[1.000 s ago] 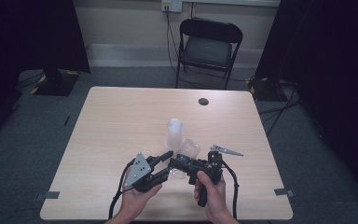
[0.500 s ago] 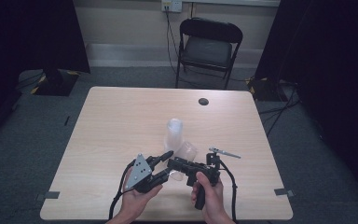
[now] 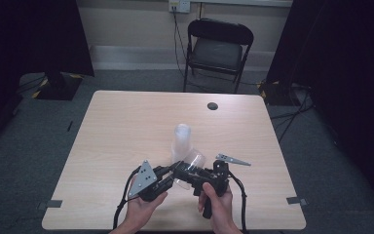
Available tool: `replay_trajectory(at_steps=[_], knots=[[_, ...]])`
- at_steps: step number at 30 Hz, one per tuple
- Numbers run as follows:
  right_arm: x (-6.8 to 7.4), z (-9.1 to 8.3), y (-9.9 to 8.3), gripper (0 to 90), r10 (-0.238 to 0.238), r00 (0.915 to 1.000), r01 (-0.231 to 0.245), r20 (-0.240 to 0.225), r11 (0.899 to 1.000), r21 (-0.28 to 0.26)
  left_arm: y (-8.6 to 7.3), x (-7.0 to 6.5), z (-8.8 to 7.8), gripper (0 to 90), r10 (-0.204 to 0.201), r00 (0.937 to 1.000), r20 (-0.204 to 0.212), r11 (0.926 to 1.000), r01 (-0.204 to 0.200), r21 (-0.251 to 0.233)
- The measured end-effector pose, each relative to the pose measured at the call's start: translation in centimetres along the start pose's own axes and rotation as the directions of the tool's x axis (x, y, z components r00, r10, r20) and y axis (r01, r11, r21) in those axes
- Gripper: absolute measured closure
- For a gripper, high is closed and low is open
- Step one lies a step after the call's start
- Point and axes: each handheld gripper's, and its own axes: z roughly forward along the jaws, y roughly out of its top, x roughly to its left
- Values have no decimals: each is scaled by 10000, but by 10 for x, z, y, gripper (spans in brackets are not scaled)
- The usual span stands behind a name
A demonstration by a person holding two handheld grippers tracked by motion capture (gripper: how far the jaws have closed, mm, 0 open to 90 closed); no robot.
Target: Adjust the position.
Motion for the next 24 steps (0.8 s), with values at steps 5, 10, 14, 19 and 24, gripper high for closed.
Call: replay_trajectory(at_steps=[5,10,14,19,24], knots=[[-4,-1,0,227,-4,10000,4,20,10000,15,-1,3,0,860,-217,9997,75,9997,216,95],[-5,-2,0,218,-38,10000,37,40,10000,61,-1,4,-1,865,-342,9993,150,9992,339,196],[-4,-4,1,206,-57,10000,57,37,9999,105,-3,7,-2,867,-526,9986,17,9985,526,152],[-4,-7,3,204,-214,9997,213,107,9998,56,-3,13,-7,867,-686,9975,-182,9975,689,163],[-4,-8,4,200,-493,9985,491,227,9988,92,-2,19,-10,865,-1328,9911,-66,9903,1330,402]])
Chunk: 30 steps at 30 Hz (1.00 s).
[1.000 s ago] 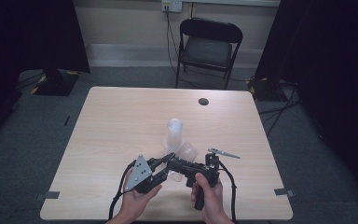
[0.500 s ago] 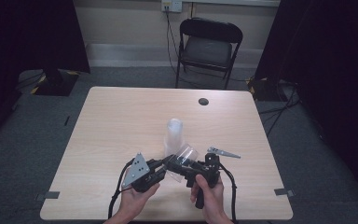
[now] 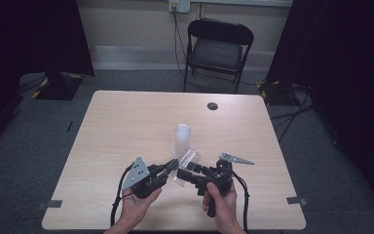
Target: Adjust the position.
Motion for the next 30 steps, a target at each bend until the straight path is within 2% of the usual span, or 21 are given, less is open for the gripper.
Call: replay_trajectory(at_steps=[2,4,6,7,9,13,16,18,19,23,25,28,30], knots=[[0,-1,0,201,-80,10000,80,42,10000,18,0,2,-2,865,-51,10000,-63,10000,51,48],[-1,-1,1,203,-171,9998,170,117,9998,53,2,5,-4,865,-271,9996,-41,9995,271,168],[-2,-2,1,203,-261,9995,261,166,9997,26,3,6,-6,865,-388,9992,88,9988,385,312],[-2,-3,2,205,-282,9994,281,217,9996,45,4,8,-6,865,-492,9985,242,9973,478,555],[-3,-4,2,207,-239,9994,237,241,9997,74,6,8,-7,866,-400,9987,329,9961,373,803],[-3,-7,3,216,-382,9989,382,275,9993,13,9,9,-8,865,-536,9979,357,9934,496,1035],[-3,-10,3,223,-530,9979,527,377,9986,85,9,11,-9,872,-1014,9936,495,9865,940,1338],[-3,-11,3,229,-736,9963,730,445,9972,143,11,11,-10,879,-1056,9933,462,9834,974,1532],[-4,-12,3,229,-843,9950,835,527,9964,168,12,12,-11,882,-953,9946,404,9828,876,1624],[-4,-13,5,233,-985,9932,974,623,9950,208,15,13,-12,885,-949,9949,329,9813,879,1715],[-4,-14,5,251,-1176,9884,1148,958,9928,335,16,14,-13,888,-964,9950,250,9794,903,1806],[-7,-17,6,260,-1354,9837,1303,1182,9902,502,18,17,-16,892,-1138,9933,175,9706,1074,2154],[-8,-19,7,259,-1543,9793,1474,1307,9872,611,19,17,-17,897,-933,9956,34,9662,897,2416]])
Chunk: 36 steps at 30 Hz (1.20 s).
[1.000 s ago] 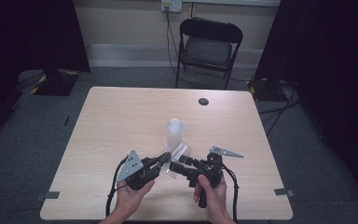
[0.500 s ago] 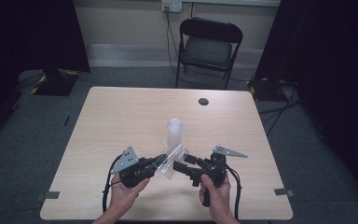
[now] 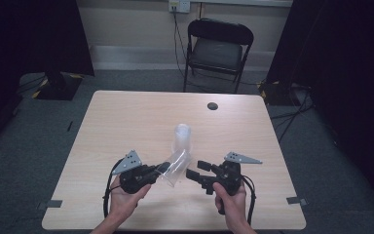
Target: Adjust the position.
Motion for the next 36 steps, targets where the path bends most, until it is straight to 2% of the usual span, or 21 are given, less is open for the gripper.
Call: replay_trajectory(at_steps=[3,5,6,9,13,15,17,21,23,27,31,32,34,36], knots=[[-1,-2,1,240,-447,9987,443,234,9989,183,1,-1,-1,900,33,10000,74,9996,-35,267],[-3,-3,1,221,-483,9980,472,414,9985,271,1,-1,-1,900,-148,9998,160,9991,141,411],[-4,-4,2,217,-520,9977,505,426,9981,350,0,-1,-1,900,-76,9998,159,9984,67,563],[-4,-6,3,206,-922,9941,891,575,9945,545,-1,0,-2,900,-145,9999,88,9966,138,810],[-4,-9,2,190,-1655,9839,1600,676,9839,795,-1,2,-4,900,-341,9992,222,9935,315,1095],[-4,-9,1,173,-1822,9810,1762,664,9804,876,-2,4,-5,900,-581,9977,343,9904,533,1275],[-5,-9,0,171,-1937,9793,1872,584,9770,1020,-2,6,-6,900,-647,9972,365,9873,586,1477],[-6,-8,-2,168,-2227,9735,2156,524,9696,1153,-4,5,-4,900,-577,9973,459,9813,482,1865],[-7,-7,-4,169,-2394,9697,2320,492,9649,1229,-5,5,-3,900,-333,9985,428,9784,238,2054],[-6,-6,-6,169,-3033,9509,2917,623,9450,1480,-6,5,0,900,-62,9993,358,9724,-23,2335],[-3,-5,-8,185,-3921,9152,3710,934,9100,1850,-7,7,2,900,-128,9989,448,9630,2,2695],[-2,-5,-9,187,-4054,9094,3832,931,9037,1911,-7,7,3,899,-175,9987,481,9619,36,2735],[-1,-4,-9,179,-4202,9044,3984,739,8938,2060,-7,9,3,900,-224,9983,537,9596,64,2812],[-1,-3,-9,175,-4438,8943,4216,569,8784,2253,-7,9,3,900,-457,9974,561,9579,278,2859]])
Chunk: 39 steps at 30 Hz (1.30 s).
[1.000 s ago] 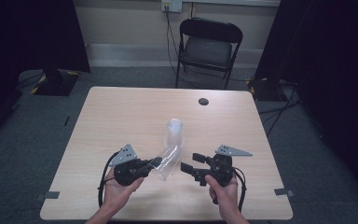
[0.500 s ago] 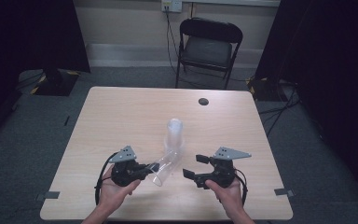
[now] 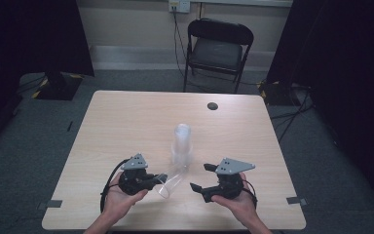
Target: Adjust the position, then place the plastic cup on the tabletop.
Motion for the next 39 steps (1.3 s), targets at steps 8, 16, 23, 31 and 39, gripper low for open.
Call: replay_trajectory(at_steps=[8,16,23,31,39], knots=[[9,6,3,181,-1235,9918,1249,-340,9911,453,0,5,2,900,-429,9984,364,9981,412,463],[14,19,10,180,-1820,9804,1884,-759,9781,882,-1,2,9,900,-416,9973,609,9932,346,1110],[22,29,12,168,-2573,9585,2723,-1225,9536,1280,-2,1,13,900,-703,9929,956,9855,543,1609],[28,36,12,152,-3223,9356,3436,-1442,9252,1609,-1,2,14,900,-796,9910,1074,9806,585,1868],[32,42,10,133,-3907,9106,4109,-1347,8909,1936,1,5,18,900,-1073,9874,1160,9737,807,2133]])
